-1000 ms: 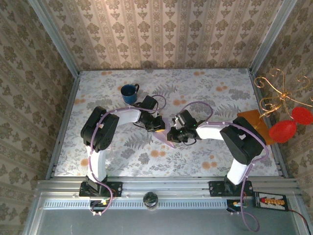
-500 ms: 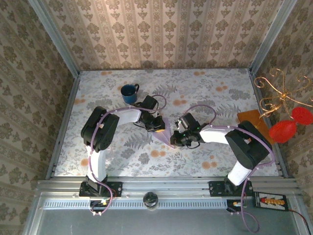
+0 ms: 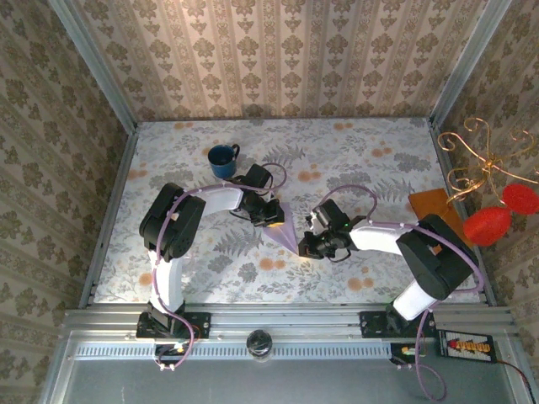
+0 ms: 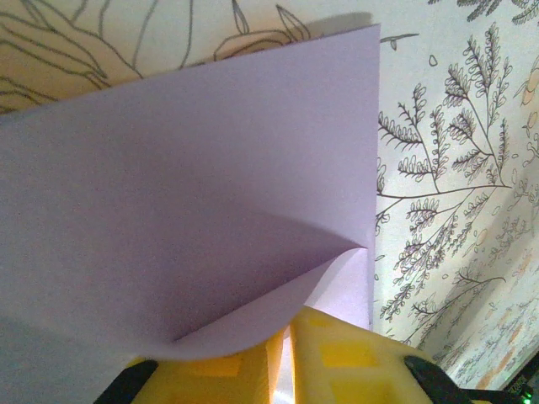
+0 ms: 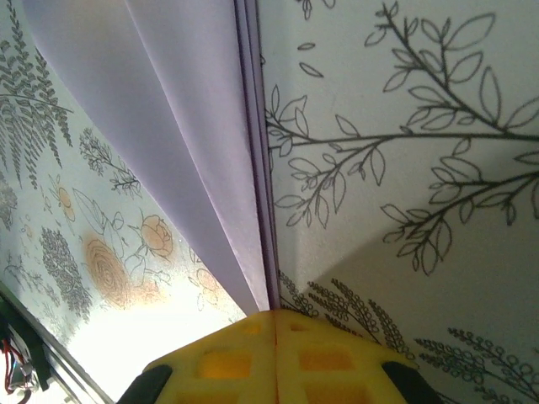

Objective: Fold a paper plane with a square sheet of paper (pick it up from the middle)

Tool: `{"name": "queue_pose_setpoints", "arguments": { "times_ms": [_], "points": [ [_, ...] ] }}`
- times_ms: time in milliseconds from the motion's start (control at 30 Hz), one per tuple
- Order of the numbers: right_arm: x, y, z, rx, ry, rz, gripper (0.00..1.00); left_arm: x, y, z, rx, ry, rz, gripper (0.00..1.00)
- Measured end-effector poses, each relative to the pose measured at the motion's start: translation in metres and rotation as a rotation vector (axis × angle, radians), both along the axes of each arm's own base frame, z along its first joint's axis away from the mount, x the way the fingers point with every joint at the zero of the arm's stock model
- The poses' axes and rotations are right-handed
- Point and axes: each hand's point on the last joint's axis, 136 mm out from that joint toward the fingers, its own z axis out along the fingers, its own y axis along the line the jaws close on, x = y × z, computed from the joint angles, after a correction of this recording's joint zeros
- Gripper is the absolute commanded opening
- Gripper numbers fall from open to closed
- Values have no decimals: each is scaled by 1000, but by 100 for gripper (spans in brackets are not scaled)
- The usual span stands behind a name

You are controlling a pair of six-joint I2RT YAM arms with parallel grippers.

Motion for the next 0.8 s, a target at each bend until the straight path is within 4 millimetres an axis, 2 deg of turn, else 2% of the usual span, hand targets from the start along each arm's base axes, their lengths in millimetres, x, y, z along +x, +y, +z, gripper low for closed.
{"name": "queue_pose_setpoints", "arguments": {
  "times_ms": [133, 333, 500, 633, 800],
  "points": [
    [-3, -2, 0, -1, 0, 1, 7, 0, 0, 0, 0, 0, -1, 14],
    [-18, -14, 9, -28, 9, -5, 17, -1, -2, 2, -2, -6, -4, 15],
    [-1, -7, 33, 30, -85, -47, 16, 0, -2, 3, -1, -13, -4, 15],
    [14, 2, 33, 35, -92, -69, 12, 0, -2, 3, -1, -13, -4, 15],
    [42, 25, 28, 48, -96, -76, 9, 0, -2, 4, -4, -16, -4, 15]
  ]
}}
